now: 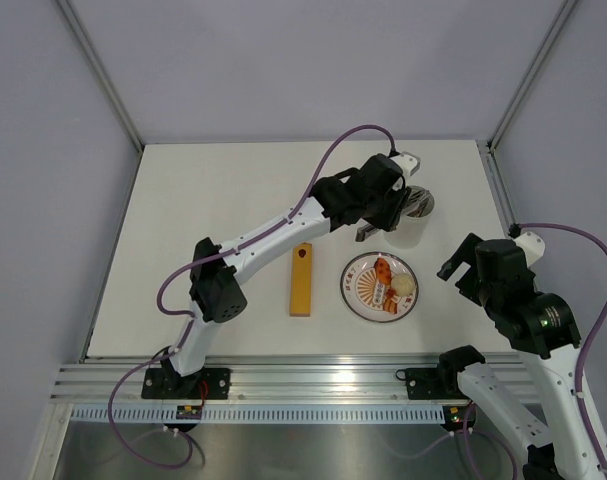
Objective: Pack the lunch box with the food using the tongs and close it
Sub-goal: Place the fake food in the packing box.
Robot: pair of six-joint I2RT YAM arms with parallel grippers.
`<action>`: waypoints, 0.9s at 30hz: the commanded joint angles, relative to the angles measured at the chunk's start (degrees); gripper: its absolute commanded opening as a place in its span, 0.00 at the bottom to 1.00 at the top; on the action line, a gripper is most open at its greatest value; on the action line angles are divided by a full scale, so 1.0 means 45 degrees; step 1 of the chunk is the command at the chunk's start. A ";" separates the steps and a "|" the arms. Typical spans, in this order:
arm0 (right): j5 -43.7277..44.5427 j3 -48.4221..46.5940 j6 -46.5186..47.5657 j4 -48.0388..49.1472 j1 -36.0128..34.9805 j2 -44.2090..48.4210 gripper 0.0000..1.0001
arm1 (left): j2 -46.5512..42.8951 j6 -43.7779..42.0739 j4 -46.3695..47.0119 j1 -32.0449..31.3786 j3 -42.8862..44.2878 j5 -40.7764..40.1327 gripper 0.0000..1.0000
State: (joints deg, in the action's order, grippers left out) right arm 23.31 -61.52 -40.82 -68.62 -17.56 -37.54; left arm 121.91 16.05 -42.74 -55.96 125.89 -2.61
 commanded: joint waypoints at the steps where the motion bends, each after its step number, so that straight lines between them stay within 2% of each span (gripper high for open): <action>1: 0.0445 -0.0373 -0.0226 -0.0044 -0.0023 0.0022 1.00 | -0.0196 -0.0032 0.0865 0.0073 0.0424 0.0444 0.36; 11: 0.0367 -0.0372 -0.0226 0.0054 -0.0023 -0.0095 0.99 | -0.1035 -0.0071 0.0885 0.0054 0.0405 0.0483 0.36; 16: 0.0347 -0.0412 -0.0246 0.0073 -0.0023 -0.0076 0.99 | -0.2359 -0.0149 0.0943 -0.0258 -0.0258 0.0230 0.34; 21: 0.0347 -0.0334 -0.0285 0.0112 -0.0023 0.0002 1.00 | -0.4099 0.0142 0.1021 -0.0551 -0.2130 -0.0376 0.34; 27: 0.0250 -0.0197 -0.0304 0.0190 -0.0042 0.0041 0.99 | -0.6209 0.1078 0.1061 -0.0864 -0.5607 -0.0670 0.34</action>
State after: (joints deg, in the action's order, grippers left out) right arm 23.29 -61.52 -41.04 -68.64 -17.56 -37.56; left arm 97.47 18.04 -40.01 -59.40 105.49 -3.68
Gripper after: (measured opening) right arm 0.993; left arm 0.346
